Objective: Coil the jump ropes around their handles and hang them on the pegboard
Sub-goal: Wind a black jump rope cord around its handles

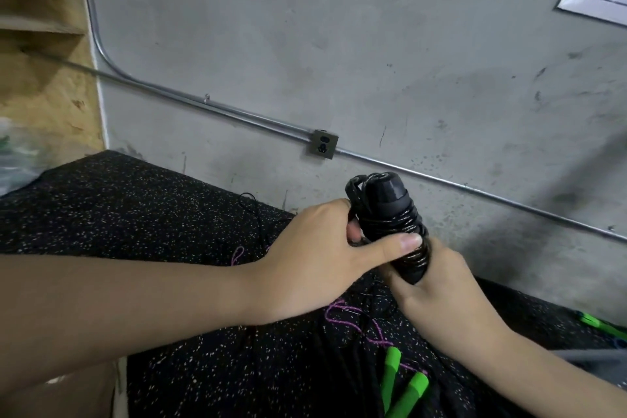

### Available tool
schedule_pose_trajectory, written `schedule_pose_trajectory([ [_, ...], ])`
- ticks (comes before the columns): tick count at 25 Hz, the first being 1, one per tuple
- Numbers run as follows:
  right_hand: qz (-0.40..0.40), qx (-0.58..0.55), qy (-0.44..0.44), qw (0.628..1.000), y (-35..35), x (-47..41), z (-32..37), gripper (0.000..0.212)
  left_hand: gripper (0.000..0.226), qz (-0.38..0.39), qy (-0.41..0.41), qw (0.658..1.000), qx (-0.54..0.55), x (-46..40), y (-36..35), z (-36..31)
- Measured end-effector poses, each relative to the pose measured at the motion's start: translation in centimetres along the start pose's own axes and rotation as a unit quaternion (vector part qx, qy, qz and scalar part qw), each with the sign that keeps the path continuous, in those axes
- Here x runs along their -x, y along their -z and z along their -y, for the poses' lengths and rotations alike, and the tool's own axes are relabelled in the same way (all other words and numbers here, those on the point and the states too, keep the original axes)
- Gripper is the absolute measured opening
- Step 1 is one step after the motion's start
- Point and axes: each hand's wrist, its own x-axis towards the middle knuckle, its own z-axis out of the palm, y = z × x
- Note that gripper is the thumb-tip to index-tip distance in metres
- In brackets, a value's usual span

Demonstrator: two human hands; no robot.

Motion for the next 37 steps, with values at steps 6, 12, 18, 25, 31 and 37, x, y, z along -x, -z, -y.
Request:
schedule_pose_trajectory([
  [6,0.245,-0.213,-0.02,0.946,3.8,0.3,1.3,0.042,0.071,0.061,-0.063,0.992,0.087,-0.4,0.7,-0.5],
  [12,0.321,-0.412,-0.156,0.838,3.8,1.1,1.6,0.028,0.086,0.114,-0.054,0.984,0.125,-0.5,0.9,0.0],
  [18,0.236,-0.355,-0.155,0.891,3.9,0.8,1.3,0.026,0.083,0.101,0.026,0.994,-0.03,-1.2,2.1,-0.6],
  [25,0.166,-0.32,-0.102,0.927,4.1,0.0,2.1,0.019,0.065,0.013,-0.044,0.998,0.037,-0.8,1.5,-0.9],
  [31,0.119,-0.273,-0.071,0.952,2.8,-0.6,1.5,0.031,0.056,0.016,-0.045,0.997,0.054,0.0,0.1,-0.8],
  [37,0.042,-0.243,-0.037,0.968,0.0,0.2,0.3,0.021,0.067,0.015,-0.043,0.996,0.083,0.0,-0.5,0.0],
])
